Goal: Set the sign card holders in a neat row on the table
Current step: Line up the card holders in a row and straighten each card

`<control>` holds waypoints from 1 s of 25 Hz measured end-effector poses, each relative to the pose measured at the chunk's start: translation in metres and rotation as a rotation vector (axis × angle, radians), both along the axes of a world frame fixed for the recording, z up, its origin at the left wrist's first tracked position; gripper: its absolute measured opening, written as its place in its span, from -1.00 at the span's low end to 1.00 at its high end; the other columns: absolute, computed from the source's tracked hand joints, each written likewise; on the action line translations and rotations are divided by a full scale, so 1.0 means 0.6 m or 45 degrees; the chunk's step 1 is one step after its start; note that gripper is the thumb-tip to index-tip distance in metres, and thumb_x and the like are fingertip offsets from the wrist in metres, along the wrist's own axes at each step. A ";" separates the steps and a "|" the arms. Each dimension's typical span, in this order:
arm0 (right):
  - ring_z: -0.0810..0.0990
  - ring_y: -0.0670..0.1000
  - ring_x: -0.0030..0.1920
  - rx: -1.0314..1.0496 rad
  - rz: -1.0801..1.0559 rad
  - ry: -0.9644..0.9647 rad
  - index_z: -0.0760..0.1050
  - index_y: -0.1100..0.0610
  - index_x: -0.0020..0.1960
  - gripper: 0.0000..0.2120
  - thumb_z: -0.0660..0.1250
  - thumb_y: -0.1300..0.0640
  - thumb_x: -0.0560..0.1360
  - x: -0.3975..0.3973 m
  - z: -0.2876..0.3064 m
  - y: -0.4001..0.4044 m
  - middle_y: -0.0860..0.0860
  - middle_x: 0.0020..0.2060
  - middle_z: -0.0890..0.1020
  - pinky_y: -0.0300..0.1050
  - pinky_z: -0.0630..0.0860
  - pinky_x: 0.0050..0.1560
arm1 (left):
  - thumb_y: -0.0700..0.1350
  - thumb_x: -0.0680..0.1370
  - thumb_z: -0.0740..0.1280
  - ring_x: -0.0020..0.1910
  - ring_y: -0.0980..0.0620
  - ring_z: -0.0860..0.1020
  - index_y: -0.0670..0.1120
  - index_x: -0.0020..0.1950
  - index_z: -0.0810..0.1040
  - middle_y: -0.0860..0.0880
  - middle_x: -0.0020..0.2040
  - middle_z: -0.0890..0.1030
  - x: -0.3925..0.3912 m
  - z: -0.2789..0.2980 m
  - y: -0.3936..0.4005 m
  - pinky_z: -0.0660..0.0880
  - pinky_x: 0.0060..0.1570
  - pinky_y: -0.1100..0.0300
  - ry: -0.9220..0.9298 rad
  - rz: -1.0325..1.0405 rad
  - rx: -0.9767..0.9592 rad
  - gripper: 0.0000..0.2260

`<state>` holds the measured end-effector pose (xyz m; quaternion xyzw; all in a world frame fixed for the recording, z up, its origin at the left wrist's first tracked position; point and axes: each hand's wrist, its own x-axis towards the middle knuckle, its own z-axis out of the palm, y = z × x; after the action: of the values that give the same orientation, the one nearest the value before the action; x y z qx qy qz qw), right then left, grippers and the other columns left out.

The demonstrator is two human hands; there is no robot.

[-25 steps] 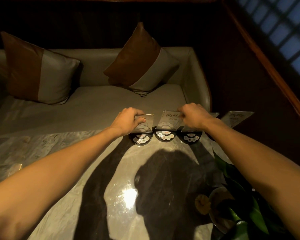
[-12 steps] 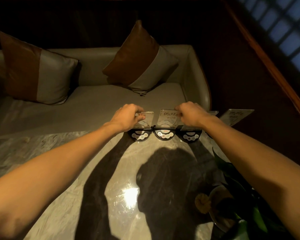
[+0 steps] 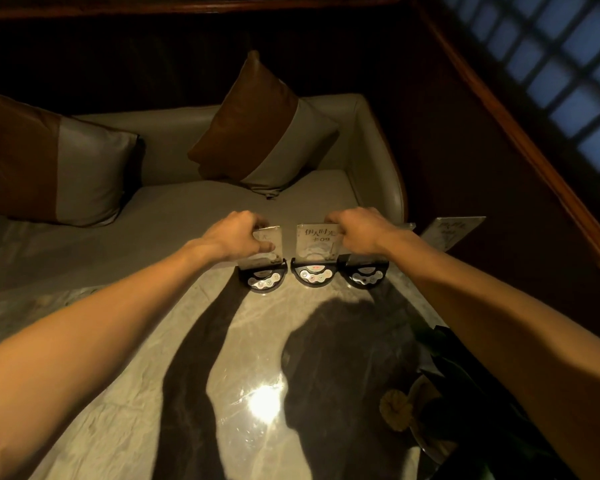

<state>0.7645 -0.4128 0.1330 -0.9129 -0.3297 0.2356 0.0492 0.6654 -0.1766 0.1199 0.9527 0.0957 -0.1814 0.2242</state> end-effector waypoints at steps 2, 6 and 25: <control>0.49 0.10 0.38 0.090 -0.029 0.036 0.35 -0.01 0.50 -0.49 0.36 0.07 0.58 0.007 0.013 -0.020 0.04 0.35 0.57 0.25 0.29 0.47 | 0.18 0.45 0.45 0.31 -0.08 0.54 -0.02 0.46 0.46 -0.06 0.38 0.56 0.012 0.016 -0.025 0.50 0.29 -0.07 -0.115 -0.025 0.016 -0.38; 0.48 0.09 0.41 0.317 -0.155 -0.062 0.36 0.06 0.50 -0.49 0.34 0.16 0.57 0.052 0.059 -0.116 0.08 0.40 0.52 0.03 0.41 0.40 | 0.22 0.45 0.43 0.37 -0.10 0.48 0.00 0.46 0.45 -0.08 0.39 0.51 0.069 0.051 -0.132 0.44 0.33 -0.07 -0.379 -0.287 0.017 -0.37; 0.65 0.12 0.02 -0.056 -0.250 -0.216 0.58 0.07 0.15 -0.80 0.29 0.22 0.57 0.121 0.005 -0.330 0.08 0.02 0.67 0.11 0.61 0.03 | -0.10 0.57 0.37 0.07 -0.09 0.63 -0.08 0.17 0.62 -0.10 0.10 0.68 0.187 -0.032 -0.332 0.58 0.10 -0.05 -0.225 -0.375 0.103 -0.80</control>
<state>0.8373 -0.6108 0.1361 -0.9583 -0.2363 0.1590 0.0238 0.7774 -0.3759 0.1006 0.9769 -0.0580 -0.1237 0.1644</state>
